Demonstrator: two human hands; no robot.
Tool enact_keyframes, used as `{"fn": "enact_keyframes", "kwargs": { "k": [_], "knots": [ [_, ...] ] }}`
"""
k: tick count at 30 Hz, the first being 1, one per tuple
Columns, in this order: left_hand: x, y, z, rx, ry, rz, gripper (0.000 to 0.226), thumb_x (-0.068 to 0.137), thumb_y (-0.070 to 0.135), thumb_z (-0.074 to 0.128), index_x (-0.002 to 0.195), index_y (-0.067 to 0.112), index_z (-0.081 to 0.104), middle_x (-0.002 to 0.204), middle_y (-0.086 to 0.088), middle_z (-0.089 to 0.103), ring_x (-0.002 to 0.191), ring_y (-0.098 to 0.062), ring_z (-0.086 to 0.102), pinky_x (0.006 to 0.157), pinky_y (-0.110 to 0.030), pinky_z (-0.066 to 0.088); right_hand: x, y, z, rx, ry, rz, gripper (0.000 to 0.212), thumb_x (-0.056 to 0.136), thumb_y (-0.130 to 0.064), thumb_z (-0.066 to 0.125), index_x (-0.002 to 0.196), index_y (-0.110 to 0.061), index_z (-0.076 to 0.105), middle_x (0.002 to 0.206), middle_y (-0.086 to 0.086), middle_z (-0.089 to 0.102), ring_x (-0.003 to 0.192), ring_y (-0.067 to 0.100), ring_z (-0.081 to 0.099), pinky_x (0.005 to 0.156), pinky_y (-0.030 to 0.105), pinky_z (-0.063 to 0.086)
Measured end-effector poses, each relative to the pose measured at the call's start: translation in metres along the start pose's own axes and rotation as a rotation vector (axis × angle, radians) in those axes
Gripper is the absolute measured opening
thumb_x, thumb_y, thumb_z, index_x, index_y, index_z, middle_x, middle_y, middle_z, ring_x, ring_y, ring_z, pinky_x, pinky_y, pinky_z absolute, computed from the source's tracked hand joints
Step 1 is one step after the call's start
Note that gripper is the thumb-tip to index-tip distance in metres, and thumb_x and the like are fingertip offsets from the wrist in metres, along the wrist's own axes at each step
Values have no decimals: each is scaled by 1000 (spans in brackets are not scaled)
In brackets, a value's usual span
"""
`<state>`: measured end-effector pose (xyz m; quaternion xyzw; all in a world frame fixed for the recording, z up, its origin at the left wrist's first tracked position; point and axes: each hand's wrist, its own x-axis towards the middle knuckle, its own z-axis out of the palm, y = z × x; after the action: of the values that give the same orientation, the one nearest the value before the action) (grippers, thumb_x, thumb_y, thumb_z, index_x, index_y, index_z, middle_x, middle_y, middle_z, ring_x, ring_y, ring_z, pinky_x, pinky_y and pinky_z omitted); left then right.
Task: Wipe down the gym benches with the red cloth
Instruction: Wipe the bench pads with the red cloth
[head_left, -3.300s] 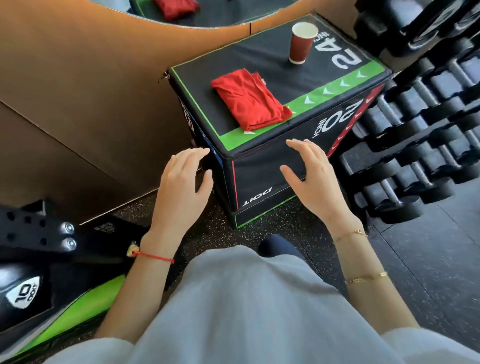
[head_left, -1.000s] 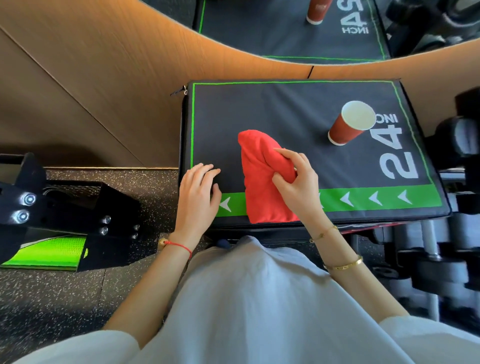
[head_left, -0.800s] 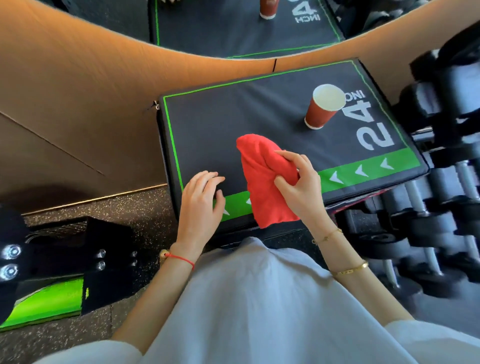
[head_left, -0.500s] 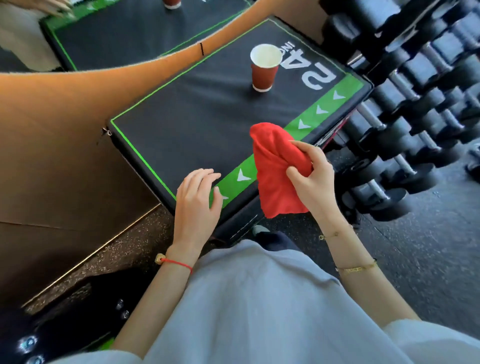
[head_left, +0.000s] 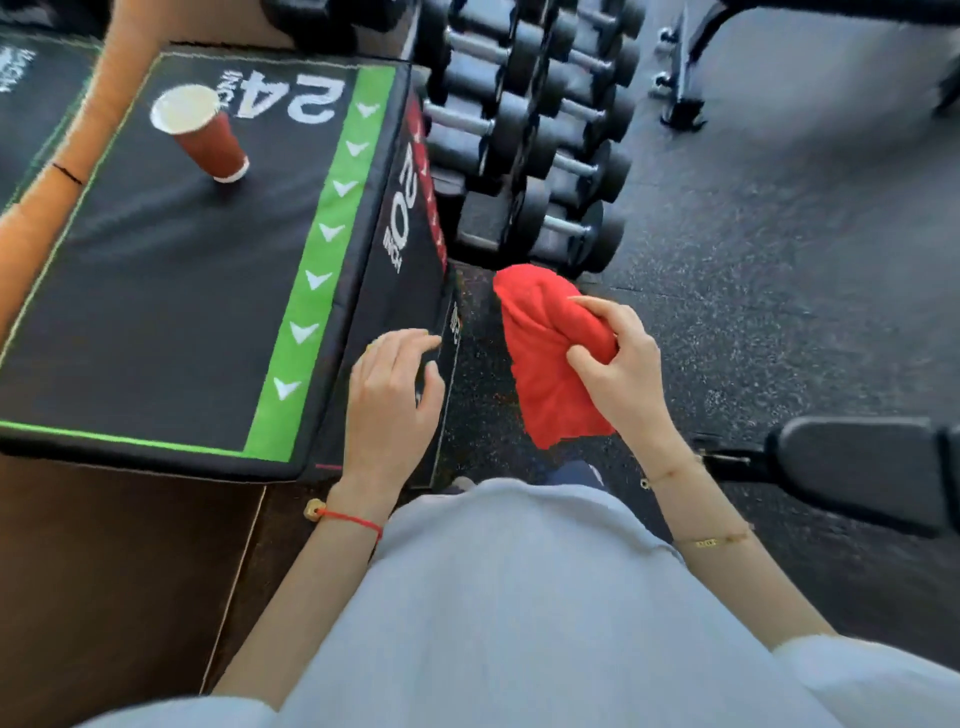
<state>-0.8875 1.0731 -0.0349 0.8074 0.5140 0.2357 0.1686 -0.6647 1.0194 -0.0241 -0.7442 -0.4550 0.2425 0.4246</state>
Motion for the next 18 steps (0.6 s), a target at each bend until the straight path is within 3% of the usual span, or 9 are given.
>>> {"fn": "enact_keyframes", "kwargs": {
  "k": [9, 18],
  "knots": [
    [-20, 111, 67, -74, -137, 239, 25, 95, 11, 54, 116, 13, 66, 121, -3, 65, 118, -19, 56, 105, -35, 43, -76, 78, -119, -8, 249, 175, 48, 72, 1, 62, 116, -18, 65, 111, -3, 62, 102, 4, 55, 92, 6, 36],
    [-94, 252, 153, -182, -197, 310, 25, 93, 8, 54, 114, 8, 66, 117, -6, 66, 114, -24, 58, 102, -42, 46, -156, 163, -270, -39, 347, 265, 48, 72, 4, 61, 117, -13, 65, 116, 0, 63, 109, 9, 56, 99, 15, 38]
  ]
}}
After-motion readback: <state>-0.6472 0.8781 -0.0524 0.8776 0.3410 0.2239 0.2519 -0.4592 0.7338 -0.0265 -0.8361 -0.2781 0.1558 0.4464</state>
